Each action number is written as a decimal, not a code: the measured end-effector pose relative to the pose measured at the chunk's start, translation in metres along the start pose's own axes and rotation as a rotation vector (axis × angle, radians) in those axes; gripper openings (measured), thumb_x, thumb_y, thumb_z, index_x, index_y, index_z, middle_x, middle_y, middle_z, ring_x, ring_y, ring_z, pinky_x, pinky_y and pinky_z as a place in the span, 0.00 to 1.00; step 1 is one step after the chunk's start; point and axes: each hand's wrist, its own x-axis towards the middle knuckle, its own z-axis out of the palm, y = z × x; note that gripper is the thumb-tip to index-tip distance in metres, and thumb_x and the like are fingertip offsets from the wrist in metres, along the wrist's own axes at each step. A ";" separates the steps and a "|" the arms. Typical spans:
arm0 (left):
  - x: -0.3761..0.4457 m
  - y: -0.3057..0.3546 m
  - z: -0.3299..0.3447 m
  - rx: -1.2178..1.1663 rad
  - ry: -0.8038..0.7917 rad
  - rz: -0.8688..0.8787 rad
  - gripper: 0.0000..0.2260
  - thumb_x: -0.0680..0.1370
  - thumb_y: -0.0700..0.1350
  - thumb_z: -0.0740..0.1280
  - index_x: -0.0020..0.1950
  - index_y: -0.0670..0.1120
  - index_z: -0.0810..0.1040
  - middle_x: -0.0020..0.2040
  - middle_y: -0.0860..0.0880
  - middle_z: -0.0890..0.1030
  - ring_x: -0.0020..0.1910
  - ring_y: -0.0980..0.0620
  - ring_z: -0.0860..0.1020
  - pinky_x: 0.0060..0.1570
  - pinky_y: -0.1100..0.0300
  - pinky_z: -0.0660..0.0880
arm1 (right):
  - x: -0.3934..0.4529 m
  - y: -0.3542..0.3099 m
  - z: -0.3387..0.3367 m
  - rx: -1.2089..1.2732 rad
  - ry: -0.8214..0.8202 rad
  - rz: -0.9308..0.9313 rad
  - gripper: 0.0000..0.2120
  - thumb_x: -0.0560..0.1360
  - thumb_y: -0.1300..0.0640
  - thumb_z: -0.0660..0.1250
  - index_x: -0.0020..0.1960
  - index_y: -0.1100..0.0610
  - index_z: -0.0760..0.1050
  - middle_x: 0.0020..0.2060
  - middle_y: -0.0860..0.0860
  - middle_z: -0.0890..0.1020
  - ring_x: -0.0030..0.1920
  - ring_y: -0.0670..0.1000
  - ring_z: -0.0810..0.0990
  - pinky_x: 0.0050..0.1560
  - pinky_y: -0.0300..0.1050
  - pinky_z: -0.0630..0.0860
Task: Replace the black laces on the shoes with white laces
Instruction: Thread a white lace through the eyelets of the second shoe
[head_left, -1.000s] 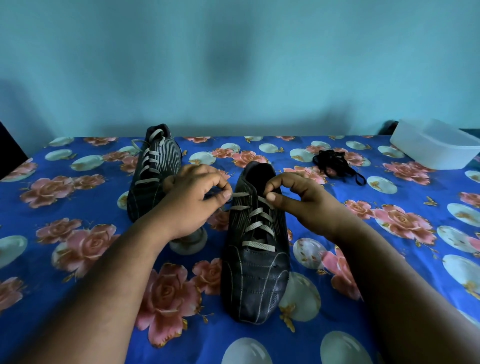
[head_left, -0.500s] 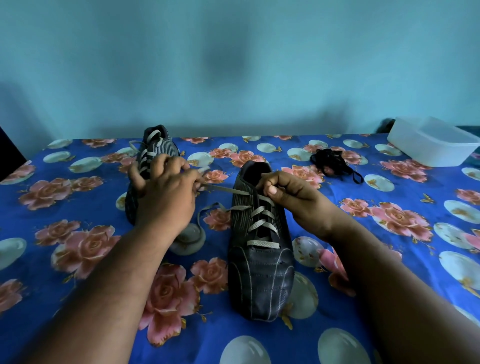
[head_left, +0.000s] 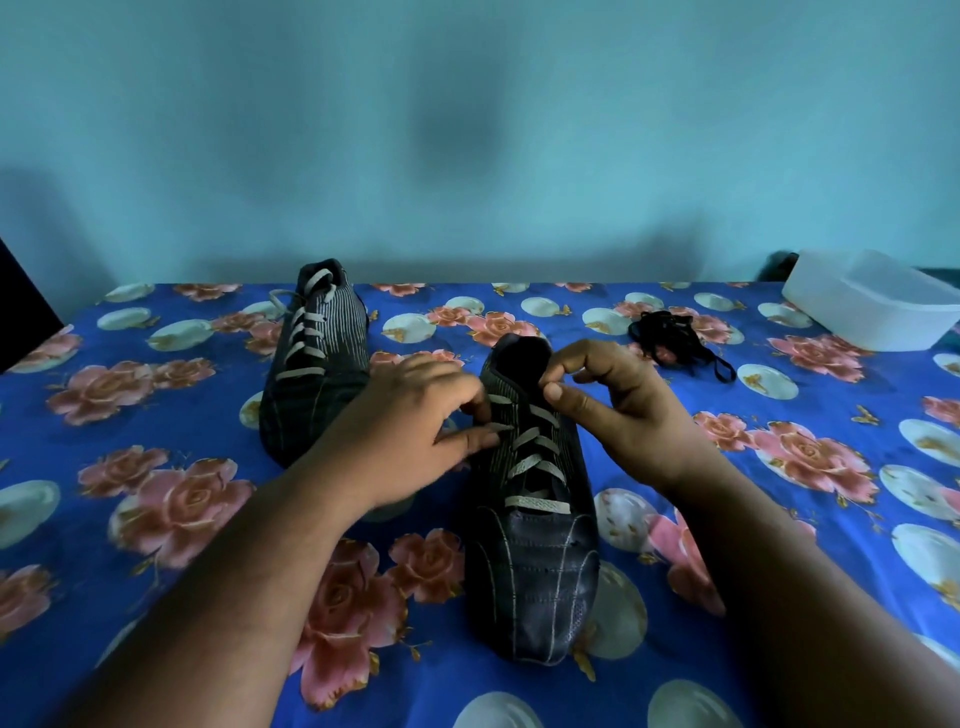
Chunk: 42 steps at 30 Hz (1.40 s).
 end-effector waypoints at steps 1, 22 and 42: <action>0.000 0.000 -0.001 -0.012 0.006 -0.005 0.13 0.76 0.61 0.65 0.49 0.53 0.79 0.47 0.58 0.79 0.50 0.56 0.74 0.54 0.51 0.71 | 0.000 -0.002 0.001 -0.023 -0.011 -0.030 0.08 0.77 0.49 0.69 0.49 0.53 0.80 0.46 0.48 0.82 0.52 0.53 0.79 0.57 0.43 0.70; 0.006 0.014 0.014 -0.421 0.354 -0.132 0.20 0.76 0.67 0.67 0.52 0.51 0.77 0.51 0.60 0.77 0.53 0.54 0.77 0.53 0.49 0.75 | 0.003 -0.014 0.013 0.434 0.081 0.186 0.10 0.70 0.54 0.79 0.44 0.59 0.82 0.47 0.52 0.80 0.51 0.49 0.80 0.54 0.41 0.75; 0.005 0.025 0.025 -0.333 0.243 -0.131 0.10 0.75 0.63 0.67 0.46 0.59 0.80 0.58 0.60 0.73 0.58 0.53 0.73 0.62 0.39 0.67 | 0.011 0.021 -0.055 0.906 0.701 0.615 0.12 0.80 0.47 0.66 0.39 0.49 0.75 0.34 0.45 0.73 0.40 0.46 0.75 0.46 0.46 0.68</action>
